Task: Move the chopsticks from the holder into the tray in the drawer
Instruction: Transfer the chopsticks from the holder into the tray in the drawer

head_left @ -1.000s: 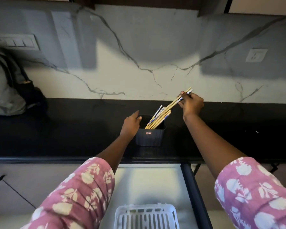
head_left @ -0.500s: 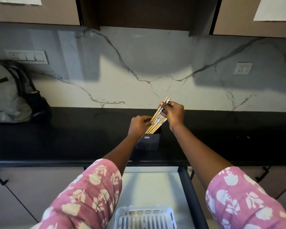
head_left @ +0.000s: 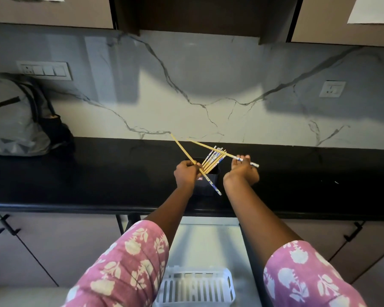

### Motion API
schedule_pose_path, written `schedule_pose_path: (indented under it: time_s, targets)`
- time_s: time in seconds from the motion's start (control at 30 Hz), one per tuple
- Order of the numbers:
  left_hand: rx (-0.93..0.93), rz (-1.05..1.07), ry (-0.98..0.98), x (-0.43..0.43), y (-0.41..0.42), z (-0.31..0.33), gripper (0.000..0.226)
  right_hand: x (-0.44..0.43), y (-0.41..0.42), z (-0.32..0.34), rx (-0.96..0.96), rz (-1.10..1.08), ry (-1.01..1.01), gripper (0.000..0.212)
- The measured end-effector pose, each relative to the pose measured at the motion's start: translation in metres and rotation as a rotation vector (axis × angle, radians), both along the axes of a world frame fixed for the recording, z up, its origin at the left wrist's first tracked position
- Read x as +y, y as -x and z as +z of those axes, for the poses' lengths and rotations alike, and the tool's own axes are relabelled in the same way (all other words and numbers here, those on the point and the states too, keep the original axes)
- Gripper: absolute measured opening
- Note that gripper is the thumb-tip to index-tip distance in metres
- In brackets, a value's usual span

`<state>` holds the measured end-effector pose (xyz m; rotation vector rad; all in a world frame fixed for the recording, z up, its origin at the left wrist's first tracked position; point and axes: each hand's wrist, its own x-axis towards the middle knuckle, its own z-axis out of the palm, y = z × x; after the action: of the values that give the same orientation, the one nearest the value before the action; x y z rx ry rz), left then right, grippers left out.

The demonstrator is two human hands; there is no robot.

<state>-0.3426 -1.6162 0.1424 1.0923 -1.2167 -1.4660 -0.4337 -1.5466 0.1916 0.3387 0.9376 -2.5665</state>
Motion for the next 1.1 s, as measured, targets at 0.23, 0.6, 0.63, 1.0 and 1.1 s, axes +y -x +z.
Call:
schedule_pose_path:
  time_s: [0.23, 0.6, 0.63, 1.0, 1.1]
  targets:
    - [0.162, 0.025, -0.131, 0.004, 0.006, -0.008, 0.019, 0.02, -0.014, -0.032, -0.135, 0.328, -0.202, 0.018]
    - [0.097, -0.006, -0.042, 0.002, 0.013, -0.016, 0.011, 0.007, -0.004, -0.075, -0.192, 0.701, -0.502, 0.03]
    - [0.046, -0.005, -0.001, 0.001, 0.012, -0.017, 0.011, 0.006, -0.001, -0.079, -0.101, 0.722, -0.593, 0.03]
    - [-0.378, -0.165, 0.275, 0.007, 0.005, -0.057, 0.019, -0.013, -0.004, -0.081, 1.021, 0.822, -0.672, 0.033]
    - [-0.423, -0.208, 0.251, 0.012, -0.001, -0.073, 0.02, -0.011, -0.008, -0.098, 1.004, 0.823, -0.696, 0.026]
